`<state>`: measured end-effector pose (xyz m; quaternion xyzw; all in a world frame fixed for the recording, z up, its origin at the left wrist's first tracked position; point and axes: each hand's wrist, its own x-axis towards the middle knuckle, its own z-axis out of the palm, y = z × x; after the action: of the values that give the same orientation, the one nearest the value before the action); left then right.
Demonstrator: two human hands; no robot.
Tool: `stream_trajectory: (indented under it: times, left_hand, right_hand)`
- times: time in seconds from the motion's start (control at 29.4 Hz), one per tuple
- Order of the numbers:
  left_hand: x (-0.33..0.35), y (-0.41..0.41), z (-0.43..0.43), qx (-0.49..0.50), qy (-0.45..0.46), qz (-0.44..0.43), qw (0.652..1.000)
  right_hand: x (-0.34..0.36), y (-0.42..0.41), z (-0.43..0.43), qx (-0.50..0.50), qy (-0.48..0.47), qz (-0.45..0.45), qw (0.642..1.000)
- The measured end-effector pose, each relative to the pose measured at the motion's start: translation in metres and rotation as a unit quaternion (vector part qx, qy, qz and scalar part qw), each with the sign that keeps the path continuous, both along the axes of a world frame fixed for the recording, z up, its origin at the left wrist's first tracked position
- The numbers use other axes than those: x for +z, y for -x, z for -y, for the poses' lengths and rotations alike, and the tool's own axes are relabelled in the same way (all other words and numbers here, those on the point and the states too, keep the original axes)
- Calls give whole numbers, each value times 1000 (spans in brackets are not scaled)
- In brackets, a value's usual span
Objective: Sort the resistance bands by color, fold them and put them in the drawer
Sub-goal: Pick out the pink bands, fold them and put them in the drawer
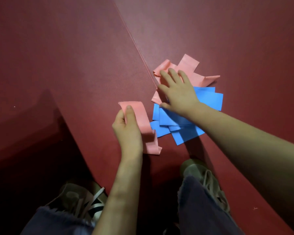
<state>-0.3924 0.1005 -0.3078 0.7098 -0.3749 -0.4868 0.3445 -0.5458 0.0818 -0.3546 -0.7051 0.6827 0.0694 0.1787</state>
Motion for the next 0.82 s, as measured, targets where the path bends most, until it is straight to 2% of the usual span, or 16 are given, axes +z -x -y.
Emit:
stream_trajectory:
  times: [0.2, 0.34, 0.48, 0.54, 0.61, 0.68, 0.75, 0.82]
  left_hand:
    - [2, 4, -5, -9, -2, -13, 1000]
    - [5, 5, -8, -44, 7, -11, 999]
    - [4, 4, -8, -41, -1, -15, 999]
    - [3, 3, -7, -40, 7, -10, 999]
    - [2, 3, -5, -32, 12, -1, 999]
    - [1, 3, -4, -20, 19, 4, 1000]
    - [2, 5, -1, -4, 26, -6, 1000]
    - [4, 7, 3, 15, 46, -18, 999]
  right_hand:
    - [-9, -16, -11, -7, 11, -77, 997]
    - [-10, -16, -12, -76, -15, 12, 997]
    - [-12, -17, -17, -58, 19, 31, 998]
    - [-11, -16, -18, -81, 74, 71, 991]
    - [3, -17, -19, -153, 125, 152, 969]
    - [20, -17, -23, -236, 142, 251, 928]
    - [42, -18, -30, -285, 111, 363, 880]
    - [64, -18, -37, -303, 30, 429, 850]
